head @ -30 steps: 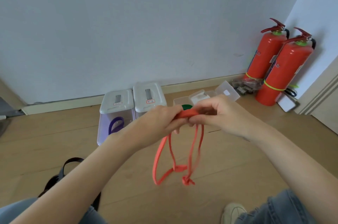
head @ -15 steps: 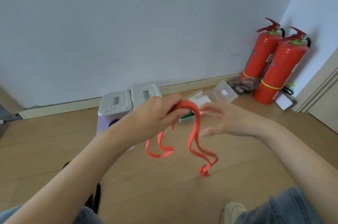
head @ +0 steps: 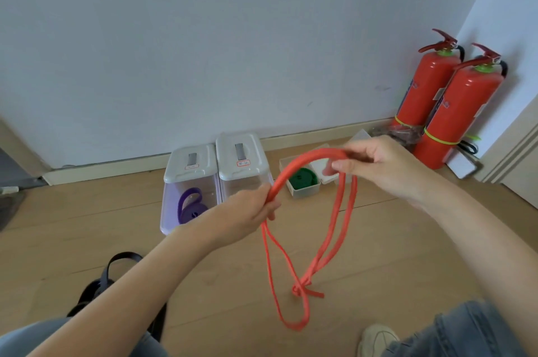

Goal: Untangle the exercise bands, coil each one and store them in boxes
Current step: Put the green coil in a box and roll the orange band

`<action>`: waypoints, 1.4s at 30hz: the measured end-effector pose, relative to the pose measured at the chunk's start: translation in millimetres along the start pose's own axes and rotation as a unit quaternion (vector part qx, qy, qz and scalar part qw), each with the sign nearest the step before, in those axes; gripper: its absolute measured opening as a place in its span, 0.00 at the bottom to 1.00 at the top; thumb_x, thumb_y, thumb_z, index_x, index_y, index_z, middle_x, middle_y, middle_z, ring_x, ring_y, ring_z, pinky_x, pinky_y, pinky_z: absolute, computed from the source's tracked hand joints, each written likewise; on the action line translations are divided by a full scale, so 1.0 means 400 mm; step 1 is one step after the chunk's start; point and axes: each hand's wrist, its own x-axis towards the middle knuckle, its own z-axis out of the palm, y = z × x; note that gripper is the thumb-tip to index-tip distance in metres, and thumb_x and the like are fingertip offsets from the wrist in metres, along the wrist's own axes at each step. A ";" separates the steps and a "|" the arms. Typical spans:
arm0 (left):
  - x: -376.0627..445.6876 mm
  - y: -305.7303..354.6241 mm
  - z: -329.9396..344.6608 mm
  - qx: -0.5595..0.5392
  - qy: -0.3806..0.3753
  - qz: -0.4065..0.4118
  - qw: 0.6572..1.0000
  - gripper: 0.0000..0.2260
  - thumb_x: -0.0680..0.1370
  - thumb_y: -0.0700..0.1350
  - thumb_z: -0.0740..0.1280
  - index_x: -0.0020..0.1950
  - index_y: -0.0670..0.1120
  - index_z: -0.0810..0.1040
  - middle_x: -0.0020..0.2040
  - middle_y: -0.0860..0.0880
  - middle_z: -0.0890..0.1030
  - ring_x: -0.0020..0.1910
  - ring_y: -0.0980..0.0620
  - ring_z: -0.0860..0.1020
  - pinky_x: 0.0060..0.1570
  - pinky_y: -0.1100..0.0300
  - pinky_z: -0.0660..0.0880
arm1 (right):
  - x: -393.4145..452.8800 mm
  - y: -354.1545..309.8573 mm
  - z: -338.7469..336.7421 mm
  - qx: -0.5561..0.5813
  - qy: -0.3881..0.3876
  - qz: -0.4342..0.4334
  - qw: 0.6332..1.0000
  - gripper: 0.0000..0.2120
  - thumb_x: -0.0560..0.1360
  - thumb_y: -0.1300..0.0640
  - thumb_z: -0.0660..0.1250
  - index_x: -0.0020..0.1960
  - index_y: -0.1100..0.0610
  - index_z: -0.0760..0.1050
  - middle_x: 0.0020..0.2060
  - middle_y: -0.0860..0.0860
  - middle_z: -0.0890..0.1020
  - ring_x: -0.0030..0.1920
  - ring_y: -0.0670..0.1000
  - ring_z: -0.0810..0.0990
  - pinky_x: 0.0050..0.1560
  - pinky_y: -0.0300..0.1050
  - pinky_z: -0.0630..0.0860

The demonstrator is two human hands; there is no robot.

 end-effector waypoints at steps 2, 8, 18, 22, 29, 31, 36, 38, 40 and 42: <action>-0.006 0.023 -0.042 -0.061 0.058 0.040 0.996 0.08 0.81 0.47 0.56 0.44 0.48 0.69 0.36 0.57 0.79 0.34 0.64 0.75 0.34 0.74 0.66 | 0.000 0.025 0.002 -0.191 -0.082 0.076 0.975 0.03 0.73 0.56 0.70 0.45 0.54 0.81 0.43 0.51 0.85 0.47 0.51 0.82 0.47 0.40 0.74; -0.005 0.103 -0.058 -0.083 0.044 0.112 0.989 0.11 0.75 0.59 0.55 0.37 0.55 0.64 0.31 0.53 0.76 0.29 0.62 0.74 0.32 0.71 0.69 | -0.018 0.010 0.074 -0.040 -0.168 0.067 0.983 0.22 0.67 0.54 0.76 0.59 0.49 0.74 0.54 0.43 0.81 0.57 0.40 0.77 0.60 0.38 0.73; -0.001 -0.004 0.014 -0.008 -0.048 -0.007 0.999 0.09 0.82 0.49 0.53 0.51 0.45 0.68 0.42 0.52 0.80 0.42 0.55 0.78 0.44 0.65 0.72 | 0.009 0.003 0.011 0.018 0.050 -0.013 0.999 0.06 0.71 0.62 0.71 0.45 0.53 0.83 0.39 0.47 0.86 0.44 0.46 0.83 0.48 0.35 0.77; -0.003 0.023 -0.046 -0.089 0.053 0.036 0.994 0.09 0.81 0.48 0.55 0.42 0.50 0.66 0.32 0.53 0.78 0.34 0.62 0.76 0.38 0.66 0.70 | 0.001 0.041 0.019 -0.219 -0.087 0.087 0.968 0.05 0.69 0.55 0.74 0.43 0.48 0.80 0.42 0.48 0.83 0.47 0.49 0.81 0.49 0.42 0.74; 0.008 0.093 -0.030 -0.040 -0.012 0.089 0.995 0.09 0.81 0.50 0.55 0.46 0.47 0.68 0.33 0.53 0.75 0.32 0.59 0.73 0.34 0.67 0.69 | -0.005 -0.002 0.084 -0.054 -0.127 0.000 0.991 0.07 0.70 0.58 0.73 0.48 0.54 0.81 0.43 0.51 0.85 0.48 0.46 0.82 0.52 0.43 0.76; 0.009 0.074 -0.022 -0.054 -0.028 0.074 0.995 0.07 0.81 0.49 0.54 0.46 0.49 0.68 0.36 0.50 0.76 0.34 0.60 0.74 0.39 0.67 0.71 | 0.001 -0.002 0.068 -0.047 -0.078 -0.026 0.995 0.04 0.72 0.61 0.71 0.45 0.57 0.82 0.38 0.50 0.85 0.42 0.44 0.83 0.47 0.38 0.76; -0.014 0.020 0.004 -0.031 -0.072 -0.022 0.997 0.09 0.82 0.50 0.53 0.43 0.51 0.64 0.40 0.48 0.81 0.39 0.56 0.77 0.44 0.66 0.72 | 0.010 0.021 0.006 -0.069 -0.018 -0.012 0.997 0.04 0.71 0.60 0.71 0.45 0.54 0.83 0.38 0.52 0.85 0.40 0.44 0.82 0.45 0.38 0.75; -0.016 0.024 -0.015 -0.029 -0.027 -0.009 0.999 0.10 0.81 0.51 0.53 0.43 0.50 0.66 0.37 0.50 0.81 0.38 0.57 0.77 0.41 0.68 0.71 | 0.011 0.048 0.001 -0.185 -0.056 0.038 0.980 0.04 0.70 0.58 0.73 0.45 0.53 0.82 0.40 0.57 0.84 0.41 0.49 0.80 0.43 0.45 0.72; -0.011 0.046 -0.028 -0.037 0.008 0.032 0.999 0.11 0.81 0.52 0.54 0.45 0.47 0.68 0.33 0.51 0.78 0.37 0.55 0.77 0.42 0.62 0.73 | 0.000 0.066 0.022 -0.210 -0.125 0.108 0.964 0.17 0.67 0.56 0.75 0.55 0.50 0.79 0.51 0.48 0.82 0.52 0.47 0.79 0.54 0.44 0.74; -0.004 0.075 -0.025 0.007 -0.011 0.059 0.998 0.11 0.81 0.53 0.54 0.44 0.47 0.66 0.31 0.54 0.74 0.38 0.52 0.78 0.42 0.58 0.72 | -0.007 0.058 0.058 -0.125 -0.161 0.107 0.973 0.29 0.65 0.54 0.77 0.63 0.47 0.72 0.60 0.41 0.76 0.61 0.42 0.74 0.64 0.41 0.69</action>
